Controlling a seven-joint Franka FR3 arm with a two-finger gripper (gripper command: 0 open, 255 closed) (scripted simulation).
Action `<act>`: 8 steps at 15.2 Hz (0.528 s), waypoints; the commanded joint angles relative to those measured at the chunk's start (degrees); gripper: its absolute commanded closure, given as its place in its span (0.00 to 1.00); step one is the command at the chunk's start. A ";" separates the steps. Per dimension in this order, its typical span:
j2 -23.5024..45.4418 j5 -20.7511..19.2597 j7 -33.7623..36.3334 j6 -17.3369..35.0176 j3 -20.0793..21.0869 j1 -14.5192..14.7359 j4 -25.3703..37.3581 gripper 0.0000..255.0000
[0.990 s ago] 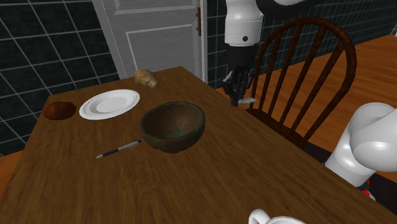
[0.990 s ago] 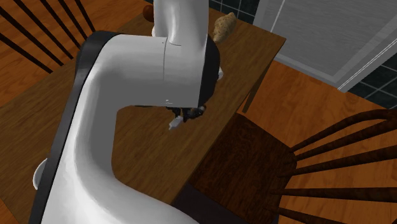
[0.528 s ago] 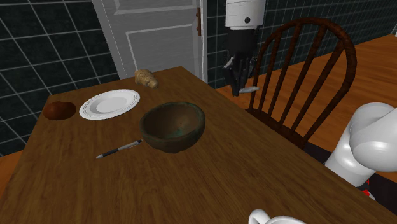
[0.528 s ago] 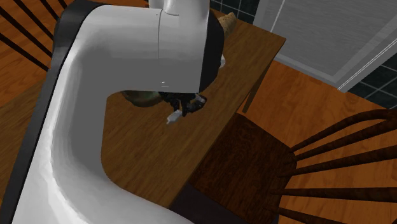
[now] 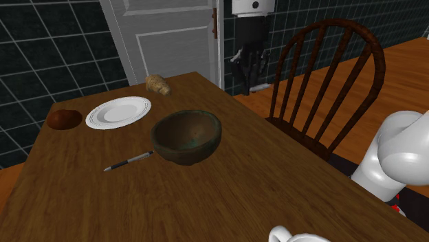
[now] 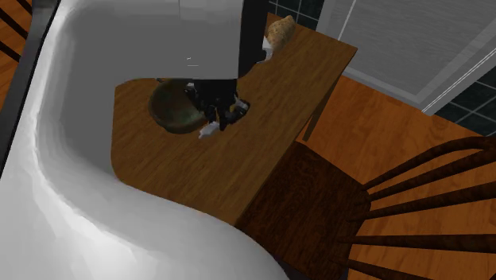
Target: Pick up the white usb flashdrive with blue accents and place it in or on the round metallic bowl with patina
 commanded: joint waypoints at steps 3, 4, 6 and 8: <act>7.81 -1.27 5.13 0.85 4.08 0.43 7.40 1.00; 10.07 -1.90 6.50 0.94 5.10 0.59 9.61 1.00; 14.81 -3.52 9.35 0.92 7.10 1.11 14.33 1.00; 19.89 -5.63 12.33 0.55 8.96 1.99 19.55 1.00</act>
